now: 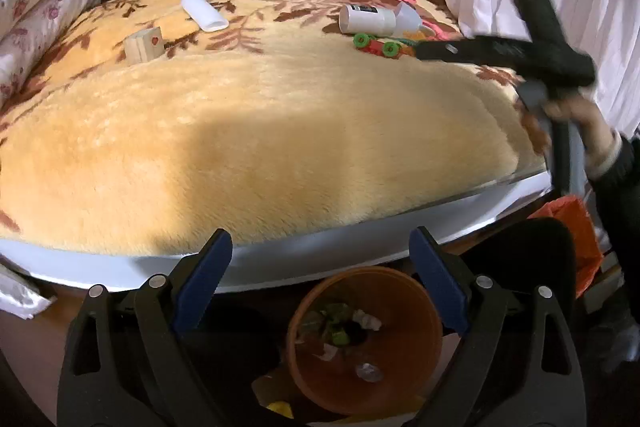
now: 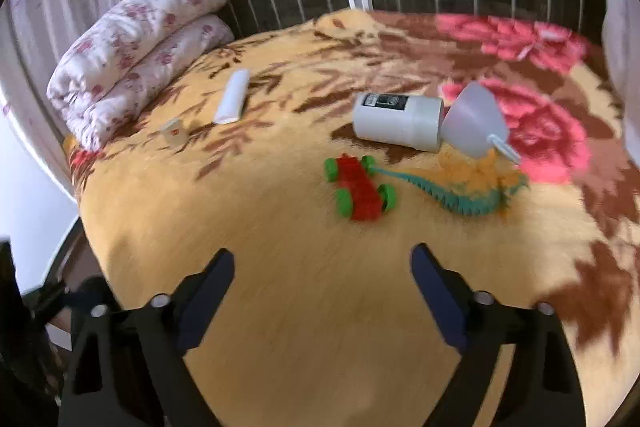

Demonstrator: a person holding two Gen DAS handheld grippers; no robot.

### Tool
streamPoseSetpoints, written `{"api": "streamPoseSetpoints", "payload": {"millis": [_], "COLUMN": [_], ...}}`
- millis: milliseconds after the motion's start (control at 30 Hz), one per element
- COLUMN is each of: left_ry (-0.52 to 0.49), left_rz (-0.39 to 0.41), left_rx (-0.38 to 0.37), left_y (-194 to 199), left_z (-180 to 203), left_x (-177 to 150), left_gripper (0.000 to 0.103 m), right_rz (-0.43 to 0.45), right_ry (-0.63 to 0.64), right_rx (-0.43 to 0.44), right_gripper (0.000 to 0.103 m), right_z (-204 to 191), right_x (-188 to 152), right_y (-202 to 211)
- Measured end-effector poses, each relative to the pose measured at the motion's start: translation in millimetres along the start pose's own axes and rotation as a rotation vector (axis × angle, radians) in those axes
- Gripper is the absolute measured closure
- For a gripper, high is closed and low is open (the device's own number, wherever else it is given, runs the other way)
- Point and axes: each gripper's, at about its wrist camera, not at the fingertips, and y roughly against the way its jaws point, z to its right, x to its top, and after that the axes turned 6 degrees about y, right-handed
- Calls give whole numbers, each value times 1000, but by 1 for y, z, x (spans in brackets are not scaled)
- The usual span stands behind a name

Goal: Collect trash
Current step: 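Grasp the red toy car with green wheels with the right tool, then grasp the beige wooden cube with the left tool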

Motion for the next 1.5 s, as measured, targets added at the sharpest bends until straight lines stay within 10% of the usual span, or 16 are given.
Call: {"api": "streamPoseSetpoints", "payload": {"millis": [400, 600, 967, 1500], "left_ry": [-22, -2, 16, 275], "left_rz": [-20, -41, 3, 119], "left_rx": [-5, -10, 42, 271], "left_y": [-20, -26, -14, -43], "left_z": [2, 1, -6, -125], "left_x": [-1, -5, -1, 139], "left_gripper": [15, 15, 15, 15], "right_rz": [-166, -197, -2, 156], "right_ry": [72, 56, 97, 35], "right_rx": [26, -10, -67, -25], "right_gripper": [24, 65, 65, 65], "right_z": [14, 15, -25, -77], "right_x": [44, 51, 23, -55], "right_y": [-71, -89, -29, 44]}}
